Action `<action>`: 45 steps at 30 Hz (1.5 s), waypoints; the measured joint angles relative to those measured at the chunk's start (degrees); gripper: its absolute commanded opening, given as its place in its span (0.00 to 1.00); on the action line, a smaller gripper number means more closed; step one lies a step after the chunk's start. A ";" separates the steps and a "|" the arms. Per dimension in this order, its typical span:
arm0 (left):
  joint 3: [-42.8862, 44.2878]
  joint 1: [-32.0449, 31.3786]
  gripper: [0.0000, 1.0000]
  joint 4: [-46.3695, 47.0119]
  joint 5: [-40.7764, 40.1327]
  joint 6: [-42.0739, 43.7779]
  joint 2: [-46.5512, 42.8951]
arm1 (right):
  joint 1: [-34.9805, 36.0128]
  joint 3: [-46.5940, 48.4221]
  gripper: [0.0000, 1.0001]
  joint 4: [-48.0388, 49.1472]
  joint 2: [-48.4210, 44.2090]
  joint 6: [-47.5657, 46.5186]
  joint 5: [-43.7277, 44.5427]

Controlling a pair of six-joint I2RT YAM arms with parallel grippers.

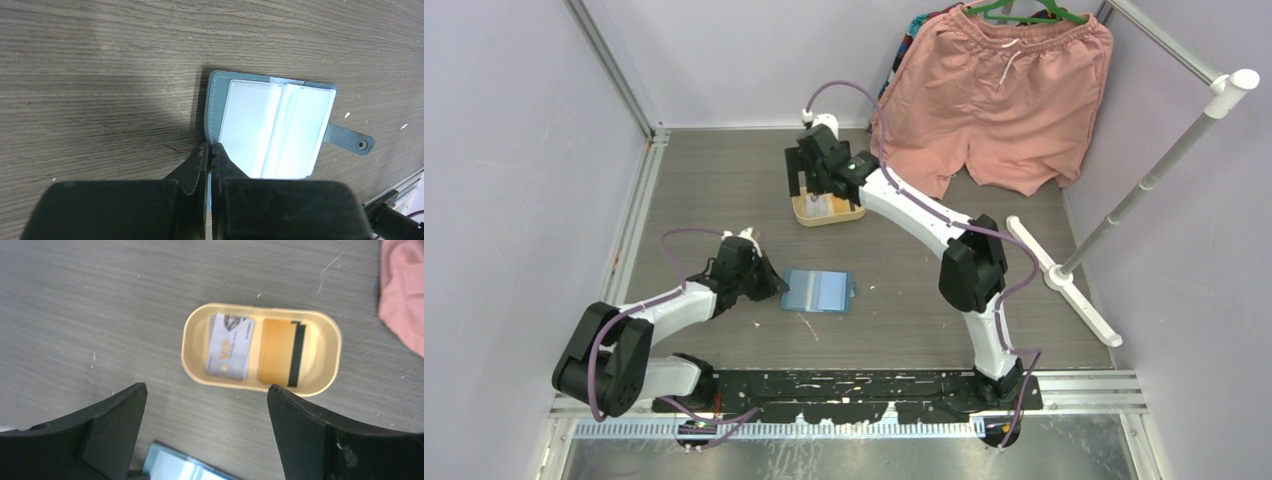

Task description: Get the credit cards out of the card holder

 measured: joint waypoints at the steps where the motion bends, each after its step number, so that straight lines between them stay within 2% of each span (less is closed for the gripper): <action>1: 0.00 0.00 0.00 0.00 -0.02 -0.02 0.00 | 0.74 -1.53 0.95 0.44 -0.92 0.00 0.37; 7: 0.00 0.00 0.00 0.09 0.00 -0.28 0.04 | 7.19 -11.85 0.95 2.34 -2.21 0.81 0.90; 12: 0.00 0.00 0.11 0.31 0.00 -0.50 0.11 | 10.10 -15.69 0.95 2.69 -2.21 2.62 0.33; 21: -0.26 0.00 0.30 0.70 0.02 -1.14 0.17 | 10.64 -16.81 0.95 4.11 -2.21 4.70 0.33; 25: -0.50 0.00 0.35 1.31 0.11 -1.49 -0.28 | 10.62 -17.59 0.95 4.09 -2.21 5.03 0.33; 31: -0.81 0.00 0.35 1.55 0.07 -1.49 -0.74 | 10.64 -18.73 0.95 4.11 -2.21 5.75 0.31; 34: -1.09 0.00 0.28 1.73 0.00 -1.46 -1.01 | 10.64 -19.37 0.95 4.07 -2.21 6.03 0.26; 37: -1.70 0.02 0.26 1.79 -0.28 -1.66 -1.42 | 10.64 -19.78 0.95 4.07 -2.21 6.12 0.15; 45: -2.54 0.72 0.26 1.77 -0.44 -1.90 -2.45 | 10.62 -20.65 0.95 4.09 -2.21 6.23 0.04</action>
